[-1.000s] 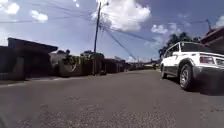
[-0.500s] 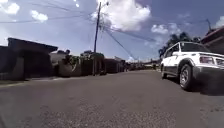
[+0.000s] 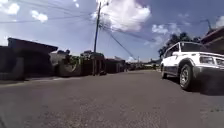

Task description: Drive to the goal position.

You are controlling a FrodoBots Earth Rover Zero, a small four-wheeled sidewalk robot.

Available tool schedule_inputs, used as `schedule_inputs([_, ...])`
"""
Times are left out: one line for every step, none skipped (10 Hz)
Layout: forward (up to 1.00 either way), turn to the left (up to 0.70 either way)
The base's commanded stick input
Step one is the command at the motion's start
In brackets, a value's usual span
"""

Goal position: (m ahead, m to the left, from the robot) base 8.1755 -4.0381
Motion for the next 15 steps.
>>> schedule_inputs([0.45,-0.27])
schedule_inputs([0.45,-0.27])
schedule_inputs([0.45,-0.27])
schedule_inputs([0.45,-0.27])
schedule_inputs([0.45,-0.27])
schedule_inputs([0.45,-0.27])
schedule_inputs([0.45,-0.27])
schedule_inputs([0.45,-0.27])
schedule_inputs([0.45,-0.27])
schedule_inputs([0.45,-0.27])
schedule_inputs([0.45,-0.27])
schedule_inputs([0.45,-0.27])
schedule_inputs([0.45,-0.27])
schedule_inputs([0.45,-0.27])
schedule_inputs([0.45,-0.27])
